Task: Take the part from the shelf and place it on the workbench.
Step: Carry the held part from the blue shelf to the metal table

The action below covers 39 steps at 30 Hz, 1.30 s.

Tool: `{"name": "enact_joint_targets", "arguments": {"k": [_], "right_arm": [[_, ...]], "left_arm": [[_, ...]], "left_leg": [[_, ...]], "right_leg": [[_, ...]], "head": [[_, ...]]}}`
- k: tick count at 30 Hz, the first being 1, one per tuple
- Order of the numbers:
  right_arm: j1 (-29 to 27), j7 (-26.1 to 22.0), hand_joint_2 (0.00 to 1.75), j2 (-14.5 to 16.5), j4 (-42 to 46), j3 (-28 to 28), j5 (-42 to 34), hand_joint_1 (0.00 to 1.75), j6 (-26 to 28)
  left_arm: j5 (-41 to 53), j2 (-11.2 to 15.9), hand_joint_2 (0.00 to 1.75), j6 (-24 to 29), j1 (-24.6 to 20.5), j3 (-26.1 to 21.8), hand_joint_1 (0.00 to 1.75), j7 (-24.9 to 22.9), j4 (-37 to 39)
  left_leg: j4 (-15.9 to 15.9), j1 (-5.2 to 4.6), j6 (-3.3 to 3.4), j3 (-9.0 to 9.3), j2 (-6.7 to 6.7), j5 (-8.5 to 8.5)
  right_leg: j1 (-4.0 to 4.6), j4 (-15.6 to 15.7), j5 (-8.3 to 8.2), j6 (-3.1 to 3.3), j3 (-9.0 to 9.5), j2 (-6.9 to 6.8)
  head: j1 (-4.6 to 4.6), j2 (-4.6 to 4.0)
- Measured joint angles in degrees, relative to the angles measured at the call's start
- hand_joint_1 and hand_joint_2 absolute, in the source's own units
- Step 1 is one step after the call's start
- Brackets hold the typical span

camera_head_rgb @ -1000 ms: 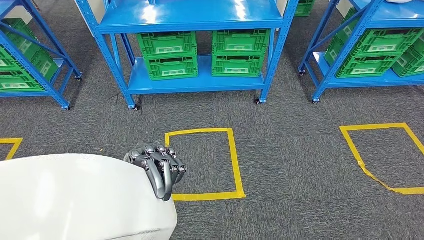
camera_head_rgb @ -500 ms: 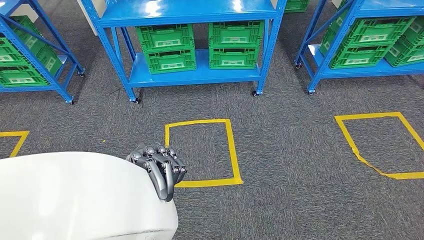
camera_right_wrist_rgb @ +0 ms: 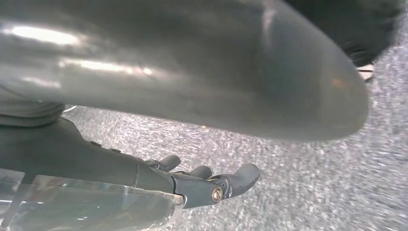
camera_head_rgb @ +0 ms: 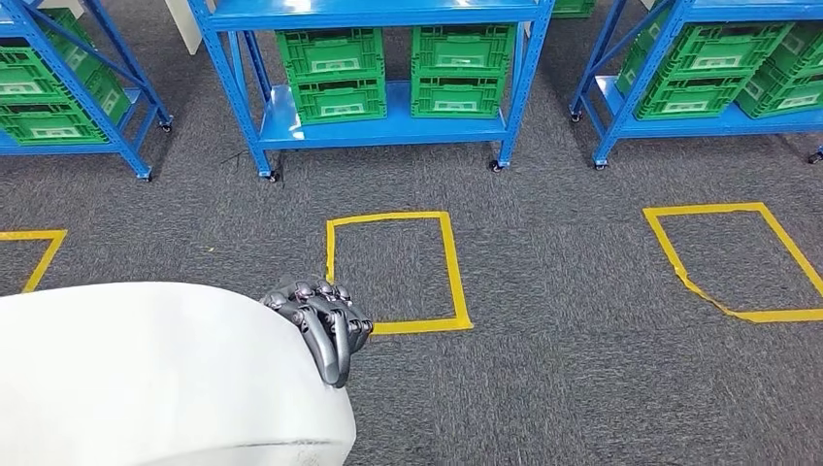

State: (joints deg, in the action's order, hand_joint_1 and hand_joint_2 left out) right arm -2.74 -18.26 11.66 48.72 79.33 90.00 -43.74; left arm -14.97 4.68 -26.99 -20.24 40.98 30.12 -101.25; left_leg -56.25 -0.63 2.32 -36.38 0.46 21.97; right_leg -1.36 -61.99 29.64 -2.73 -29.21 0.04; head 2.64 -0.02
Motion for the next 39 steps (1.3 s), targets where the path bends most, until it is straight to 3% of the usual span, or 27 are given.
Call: {"name": "enact_joint_targets", "arguments": {"k": [2, 4, 5, 6, 7, 9, 10, 11, 12, 14, 16, 18, 20, 21, 22, 24, 25, 26, 27, 28, 29, 30, 32, 34, 36, 37, 39], "right_arm": [[0.21, 0.22, 0.00, 0.09, 0.05, 0.17, -0.01, 0.00, -0.58], [0.28, 0.40, 0.00, 0.29, 0.07, 0.61, 0.01, 0.00, -1.05], [0.24, 0.38, 0.00, 0.38, 0.06, 0.87, 0.01, 0.00, -1.19], [0.20, 0.32, 0.00, 0.44, 0.06, 1.12, 0.01, 0.00, -1.27], [0.17, 0.23, 0.00, 0.49, 0.06, 1.30, 0.01, 0.00, -1.30], [0.18, 0.05, 0.00, 0.54, 0.06, 1.51, 0.01, 0.00, -1.30], [0.19, 0.01, 0.00, 0.57, 0.06, 1.60, 0.01, 0.00, -1.30], [0.19, -0.06, 0.00, 0.60, 0.06, 1.69, 0.01, 0.00, -1.33], [0.18, -0.15, 0.00, 0.61, 0.06, 1.79, 0.01, 0.00, -1.39], [0.20, -0.44, 0.00, 0.65, 0.06, 1.93, 0.01, 0.00, -1.63], [0.20, -0.76, 0.00, 0.79, 0.06, 1.99, 0.01, 0.00, -1.57], [0.18, -1.08, 0.00, 0.94, 0.05, 1.99, 0.01, 0.00, -0.80], [0.14, -1.48, 0.00, 0.96, 0.02, 1.98, 0.01, 0.00, 0.14], [0.12, -1.72, 0.00, 0.94, -0.01, 1.98, 0.01, 0.00, 0.51], [0.11, -2.00, 0.00, 0.91, -0.03, 1.98, 0.01, 0.00, 0.75], [0.12, -2.56, 0.00, 0.81, -0.05, 1.99, 0.01, 0.00, 0.91], [0.14, -2.81, 0.00, 0.75, -0.05, 1.99, 0.01, 0.00, 0.96], [0.16, -2.98, 0.00, 0.67, -0.05, 1.96, 0.01, 0.00, 1.04], [0.13, -3.08, 0.00, 0.57, -0.07, 1.83, 0.01, 0.00, 1.23], [0.05, -3.12, 0.00, 0.43, -0.13, 1.59, 0.00, 0.00, 1.50], [-0.08, -3.12, 0.00, 0.28, -0.26, 1.22, -0.01, 0.00, 1.81], [-0.24, -3.10, 0.00, 0.13, -0.51, 0.74, -0.01, 0.00, 2.21], [-0.52, -2.97, 0.00, -0.25, -1.30, -0.35, -0.01, 0.00, 3.00], [-0.86, -2.60, 0.00, -0.73, -2.39, -1.69, -0.01, 0.00, 3.85], [-1.44, -1.94, 0.00, -1.43, -3.73, -3.72, -0.01, 0.00, 5.14], [-1.82, -1.62, 0.00, -1.87, -4.50, -5.11, -0.01, 0.00, 6.00], [-2.52, -1.11, 0.00, -2.93, -6.19, -8.22, 0.01, 0.00, 7.96]], "left_arm": [[0.09, 0.05, 1.75, 0.19, 0.00, 0.02, 1.75, -0.01, -0.01], [0.38, 0.23, 1.75, 0.42, 0.07, 0.06, 1.75, 0.06, 0.01], [0.53, 0.35, 1.75, 0.56, 0.13, 0.08, 1.75, 0.13, 0.02], [0.68, 0.51, 1.75, 0.70, 0.18, 0.10, 1.75, 0.19, 0.04], [0.76, 0.67, 1.75, 0.81, 0.22, 0.13, 1.75, 0.25, 0.05], [0.85, 0.97, 1.75, 0.95, 0.24, 0.23, 1.75, 0.30, 0.05], [0.86, 1.10, 1.75, 0.98, 0.25, 0.28, 1.75, 0.30, 0.05], [0.89, 1.22, 1.75, 1.00, 0.26, 0.32, 1.75, 0.30, 0.05], [0.90, 1.32, 1.75, 1.01, 0.27, 0.33, 1.75, 0.30, 0.05], [0.97, 1.42, 1.75, 1.10, 0.24, 0.33, 1.75, 0.30, 0.04], [1.16, 1.44, 1.75, 1.31, 0.13, 0.33, 1.75, 0.31, -0.04], [1.55, 1.50, 1.75, 1.75, 0.01, 0.35, 1.75, 0.38, -0.13], [2.00, 1.60, 1.75, 2.27, -0.07, 0.45, 1.75, 0.45, -0.16], [2.18, 1.63, 1.75, 2.46, -0.14, 0.56, 1.75, 0.46, -0.21], [2.32, 1.63, 1.75, 2.68, -0.20, 0.69, 1.75, 0.46, -0.30], [2.52, 1.63, 1.75, 3.02, -0.25, 0.92, 1.75, 0.39, -0.55], [2.60, 1.66, 1.75, 3.14, -0.18, 0.96, 1.75, 0.28, -0.70], [2.67, 1.70, 1.75, 3.19, -0.07, 0.97, 1.75, 0.12, -0.85], [2.77, 1.75, 1.75, 3.21, 0.05, 0.96, 1.75, -0.05, -0.98], [2.87, 1.80, 1.75, 3.24, 0.15, 0.96, 1.75, -0.20, -1.11], [3.03, 1.83, 1.75, 3.32, 0.23, 0.95, 1.75, -0.31, -1.27], [3.26, 1.83, 1.75, 3.46, 0.25, 0.92, 1.75, -0.40, -1.48], [3.79, 1.85, 1.75, 3.77, 0.32, 0.81, 1.75, -0.59, -1.97], [4.17, 1.94, 1.75, 3.94, 0.48, 0.68, 1.75, -0.85, -2.33], [4.45, 2.10, 1.75, 3.98, 0.58, 0.61, 1.75, -1.30, -2.56], [4.58, 2.16, 1.75, 3.97, 0.58, 0.61, 1.75, -1.59, -2.65], [4.98, 2.23, 1.75, 4.13, 0.58, 0.76, 1.75, -2.26, -2.75]], "left_leg": [[-0.68, -0.10, -0.59, -1.02, 0.11, -1.00], [-0.66, 0.13, -1.24, -1.51, 0.13, -1.98], [-1.10, 0.30, -1.64, -1.84, 0.01, -1.25], [-2.37, 0.46, -2.06, -2.29, -0.12, 0.62], [-4.72, 0.65, -2.49, -2.86, -0.23, 3.58], [-11.69, 0.93, -3.17, -3.99, -0.31, 9.71], [-14.91, 1.04, -3.34, -4.15, -0.31, 11.06], [-16.83, 1.10, -3.38, -3.70, -0.31, 10.93], [-16.96, 1.13, -3.29, -2.40, -0.32, 9.69], [-11.40, 1.01, -2.59, 3.13, -0.42, 7.13], [-2.69, 0.70, -1.64, 9.53, -0.46, 8.06], [1.58, 0.23, -0.94, 11.91, -0.44, 9.31], [2.38, 0.15, -0.30, 11.18, -0.33, 8.01], [2.76, 0.25, 0.06, 10.55, -0.25, 7.20], [3.13, 0.38, 0.38, 9.78, -0.19, 6.32], [3.24, 0.42, 0.73, 7.93, -0.18, 4.86], [3.19, 0.42, 0.68, 7.10, -0.19, 4.09], [3.10, 0.44, 0.51, 6.24, -0.32, 3.31], [2.95, 0.50, 0.24, 5.32, -0.51, 2.56], [2.67, 0.59, -0.08, 4.40, -0.83, 1.90], [2.20, 0.69, -0.43, 3.39, -1.20, 1.39], [1.44, 0.71, -0.77, 2.33, -1.58, 1.06], [-0.13, 0.65, -1.45, 0.67, -2.39, 0.55], [-0.77, 0.82, -2.11, -0.19, -3.31, -0.09], [-1.64, 1.16, -2.65, -0.85, -3.43, 0.50], [-3.50, 1.28, -2.91, -1.63, -2.92, 2.09], [-10.42, 1.36, -3.41, -4.16, -1.43, 6.85]], "right_leg": [[0.33, 5.95, 1.74, 1.11, 3.44, 0.08], [0.48, 6.56, 1.35, 2.15, 2.87, 0.01], [0.43, 6.50, 0.74, 2.70, 2.36, -0.09], [0.31, 6.53, 0.03, 3.18, 1.76, -0.20], [0.18, 6.55, -0.75, 3.52, 1.02, -0.30], [0.29, 6.46, -2.26, 3.81, -0.56, -0.35], [0.35, 6.34, -3.03, 3.78, -1.52, -0.36], [0.39, 6.17, -3.75, 3.70, -2.54, -0.36], [0.45, 5.95, -4.43, 3.61, -3.65, -0.36], [0.60, 5.63, -5.68, 3.45, -5.38, -0.31], [0.81, 5.59, -6.85, 3.01, -6.23, -0.23], [0.70, 5.86, -8.04, 2.28, -6.51, -0.24], [0.50, 6.05, -8.60, 1.80, -6.92, -0.27], [0.48, 5.24, -7.58, 1.89, -7.45, -0.24], [0.45, 3.31, -5.48, 2.16, -8.27, -0.21], [0.35, -3.58, -0.07, 2.59, -10.37, -0.17], [0.26, -7.51, 1.42, 2.29, -11.26, -0.16], [0.15, -10.53, 1.45, 1.61, -11.63, -0.16], [-0.03, -12.09, 0.35, 0.74, -11.24, -0.15], [-0.25, -11.52, -1.23, -0.07, -9.79, -0.05], [-0.53, -8.66, -2.36, -0.60, -7.16, 0.53], [-0.74, -4.22, -2.22, -0.68, -3.68, 1.53], [-0.90, 3.56, 0.26, 0.10, 1.57, 3.28], [-0.71, 5.70, 1.80, 1.20, 2.50, 2.97], [-0.67, 5.62, 1.41, 2.18, 2.16, 1.69], [-0.70, 5.66, 1.13, 2.63, 1.96, 1.01], [-0.49, 5.64, 0.62, 3.21, 1.38, -0.24]], "head": [[0.00, 0.00], [0.04, 0.00], [0.06, 0.00], [0.14, 0.00], [0.18, 0.00], [0.34, 0.00], [0.34, 0.00], [0.36, 0.00], [0.37, 0.00], [0.37, 0.00], [0.32, 0.00], [0.38, 0.00], [0.46, 0.00], [0.41, 0.00], [0.27, 0.00], [0.02, 0.00], [-0.07, 0.00], [-0.10, 0.00], [-0.14, 0.00], [-0.14, 0.00], [-0.16, 0.00], [-0.21, 0.00], [-0.22, 0.00], [-0.19, 0.00], [-0.13, 0.00], [-0.01, 0.00], [0.22, 0.00]]}}
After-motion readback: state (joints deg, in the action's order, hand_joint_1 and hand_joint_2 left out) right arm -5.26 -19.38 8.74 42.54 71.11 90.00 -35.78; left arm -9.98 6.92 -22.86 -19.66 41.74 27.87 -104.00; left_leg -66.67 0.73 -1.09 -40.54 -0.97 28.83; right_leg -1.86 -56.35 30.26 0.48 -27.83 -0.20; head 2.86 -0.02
